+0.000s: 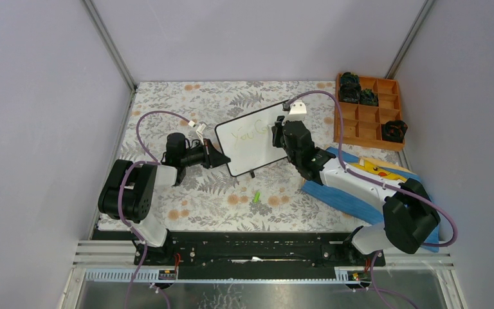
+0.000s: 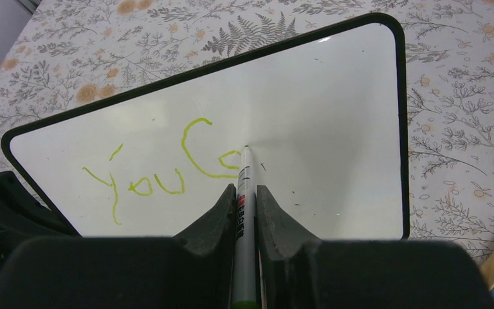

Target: Write a sentence on the whiteboard

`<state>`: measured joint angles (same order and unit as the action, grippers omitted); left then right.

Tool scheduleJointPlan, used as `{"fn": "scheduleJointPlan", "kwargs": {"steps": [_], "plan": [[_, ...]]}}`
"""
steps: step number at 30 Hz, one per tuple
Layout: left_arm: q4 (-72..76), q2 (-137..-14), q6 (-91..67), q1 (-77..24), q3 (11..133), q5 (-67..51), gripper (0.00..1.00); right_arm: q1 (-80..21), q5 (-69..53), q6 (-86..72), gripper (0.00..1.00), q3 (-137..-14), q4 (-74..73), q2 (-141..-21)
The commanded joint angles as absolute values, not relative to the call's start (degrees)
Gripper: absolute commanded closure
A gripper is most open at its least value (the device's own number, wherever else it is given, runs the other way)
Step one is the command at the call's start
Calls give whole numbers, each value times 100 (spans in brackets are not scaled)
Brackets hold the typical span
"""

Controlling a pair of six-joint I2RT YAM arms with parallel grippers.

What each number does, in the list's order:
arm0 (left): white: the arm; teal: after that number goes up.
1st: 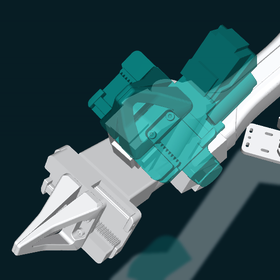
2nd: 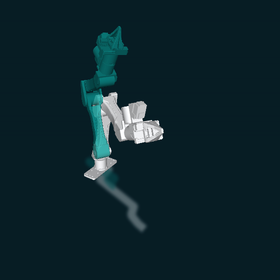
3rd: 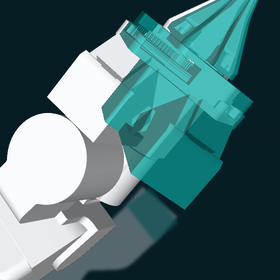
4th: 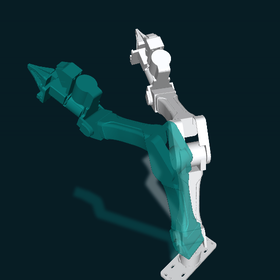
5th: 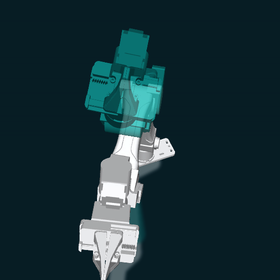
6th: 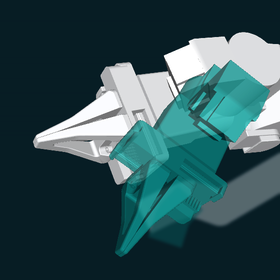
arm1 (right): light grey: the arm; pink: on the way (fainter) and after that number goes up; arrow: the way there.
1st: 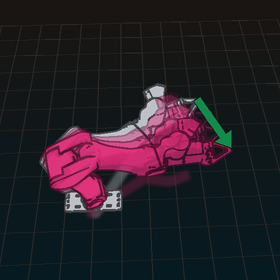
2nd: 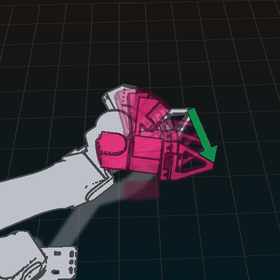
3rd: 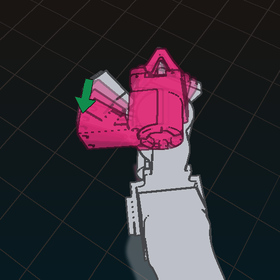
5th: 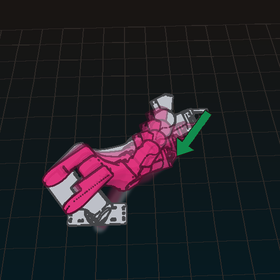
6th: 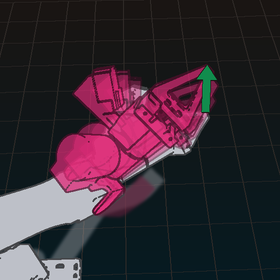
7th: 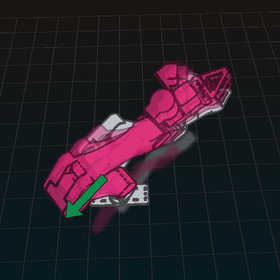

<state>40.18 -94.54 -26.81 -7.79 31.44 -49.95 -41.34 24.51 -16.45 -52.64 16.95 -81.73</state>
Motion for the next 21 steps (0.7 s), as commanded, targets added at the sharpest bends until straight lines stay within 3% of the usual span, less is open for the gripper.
{"fn": "scheduleJointPlan", "kwargs": {"steps": [1, 21], "plan": [[3480, -9566, -2461, -799, 3138, -4456, 100, -4091, 2525, -1696, 100, -5263, 1784, -8161], [3453, -9571, -2439, -824, 3138, -4432, 100, -4096, 2508, -1762, 100, -5170, 1711, -8119]]}}
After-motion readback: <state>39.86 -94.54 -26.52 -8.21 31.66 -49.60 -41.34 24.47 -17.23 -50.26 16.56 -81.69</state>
